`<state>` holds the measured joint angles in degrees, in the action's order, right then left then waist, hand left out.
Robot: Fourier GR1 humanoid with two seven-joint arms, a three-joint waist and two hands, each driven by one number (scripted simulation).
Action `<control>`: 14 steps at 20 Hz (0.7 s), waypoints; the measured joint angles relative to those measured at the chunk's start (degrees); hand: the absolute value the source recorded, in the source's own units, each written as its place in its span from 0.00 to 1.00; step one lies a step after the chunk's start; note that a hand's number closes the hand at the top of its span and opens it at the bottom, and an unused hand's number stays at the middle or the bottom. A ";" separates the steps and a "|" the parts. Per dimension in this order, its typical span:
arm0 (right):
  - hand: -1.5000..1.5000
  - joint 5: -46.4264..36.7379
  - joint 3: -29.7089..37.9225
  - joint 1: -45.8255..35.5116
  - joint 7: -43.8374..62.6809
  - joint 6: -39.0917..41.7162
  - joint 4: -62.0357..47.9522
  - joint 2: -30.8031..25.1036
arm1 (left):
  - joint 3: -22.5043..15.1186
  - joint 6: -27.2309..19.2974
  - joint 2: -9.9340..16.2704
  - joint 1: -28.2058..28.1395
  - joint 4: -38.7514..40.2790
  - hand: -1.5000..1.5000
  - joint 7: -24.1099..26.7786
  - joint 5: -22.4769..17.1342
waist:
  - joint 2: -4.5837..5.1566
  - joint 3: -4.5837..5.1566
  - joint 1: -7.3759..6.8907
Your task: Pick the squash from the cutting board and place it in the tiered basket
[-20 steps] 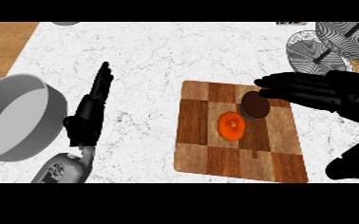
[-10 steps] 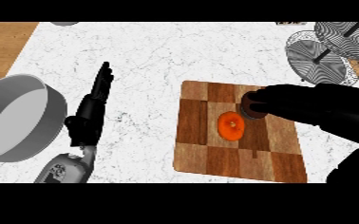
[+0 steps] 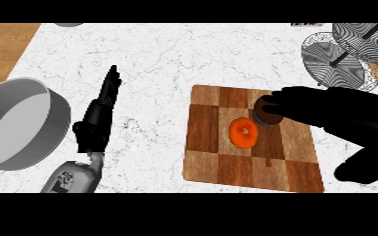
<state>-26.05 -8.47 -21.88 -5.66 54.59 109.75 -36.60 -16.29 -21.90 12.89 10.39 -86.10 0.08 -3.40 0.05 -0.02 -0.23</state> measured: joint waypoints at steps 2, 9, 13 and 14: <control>0.00 -2.47 -0.79 -0.14 -1.58 -1.14 -0.90 -0.36 | 0.70 0.40 -0.48 0.82 0.57 0.50 -0.67 0.61 | 0.00 0.00 0.02; 0.00 -10.05 -5.44 -0.03 -8.47 -7.65 -2.77 -0.57 | 1.91 1.86 -1.60 0.15 0.51 0.50 -0.66 1.90 | 0.01 0.00 -0.09; 0.00 -14.22 -7.58 0.12 -10.51 -10.83 -3.27 0.82 | 3.29 3.11 -1.75 -0.32 0.26 0.50 -0.36 2.23 | -0.02 0.01 -0.04; 0.00 -15.64 -7.99 0.52 -11.29 -12.00 -3.82 1.24 | 3.57 3.31 -2.01 -0.04 0.27 0.50 -0.83 2.43 | -0.03 0.02 -0.01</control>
<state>-41.68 -16.45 -21.36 -16.95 42.60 105.93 -35.35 -12.72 -18.60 10.88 10.35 -85.83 -0.75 -0.97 0.03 0.00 -0.24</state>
